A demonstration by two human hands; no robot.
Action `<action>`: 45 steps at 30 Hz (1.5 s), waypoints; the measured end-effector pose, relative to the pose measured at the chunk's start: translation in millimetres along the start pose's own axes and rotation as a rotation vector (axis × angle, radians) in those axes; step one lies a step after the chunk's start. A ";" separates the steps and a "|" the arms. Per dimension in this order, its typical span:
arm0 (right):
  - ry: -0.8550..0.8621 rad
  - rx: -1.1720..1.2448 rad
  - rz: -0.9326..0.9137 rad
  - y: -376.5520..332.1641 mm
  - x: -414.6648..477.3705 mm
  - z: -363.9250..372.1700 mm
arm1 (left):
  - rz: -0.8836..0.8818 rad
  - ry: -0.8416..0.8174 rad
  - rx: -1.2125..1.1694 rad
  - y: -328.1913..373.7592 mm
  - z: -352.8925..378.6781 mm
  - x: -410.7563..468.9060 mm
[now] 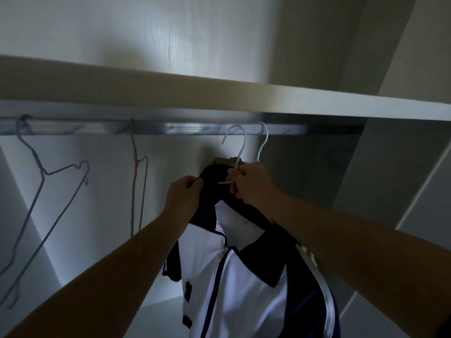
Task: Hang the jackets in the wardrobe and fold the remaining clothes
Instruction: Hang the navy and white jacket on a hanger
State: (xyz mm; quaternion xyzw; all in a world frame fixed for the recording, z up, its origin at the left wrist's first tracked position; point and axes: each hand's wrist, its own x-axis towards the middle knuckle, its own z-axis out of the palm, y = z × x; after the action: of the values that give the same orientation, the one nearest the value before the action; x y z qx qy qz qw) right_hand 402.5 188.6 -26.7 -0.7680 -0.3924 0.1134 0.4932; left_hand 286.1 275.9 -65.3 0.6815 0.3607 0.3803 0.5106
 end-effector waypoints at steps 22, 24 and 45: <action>0.028 -0.096 -0.025 10.1 68.3 17.7 | -0.145 -0.028 -0.012 -17.6 6.1 48.4; 0.020 -0.108 -0.030 12.2 66.1 17.1 | -0.153 -0.041 0.006 -23.5 6.5 48.3; 0.031 0.152 0.471 118.3 -30.0 127.9 | -0.269 -0.123 -0.194 -17.2 -3.0 50.2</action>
State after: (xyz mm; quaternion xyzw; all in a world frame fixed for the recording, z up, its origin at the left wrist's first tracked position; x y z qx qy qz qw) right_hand 368.9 228.4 -195.6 -0.8007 -0.1856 0.2426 0.5154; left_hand 304.2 325.1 -73.9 0.5967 0.3781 0.2993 0.6414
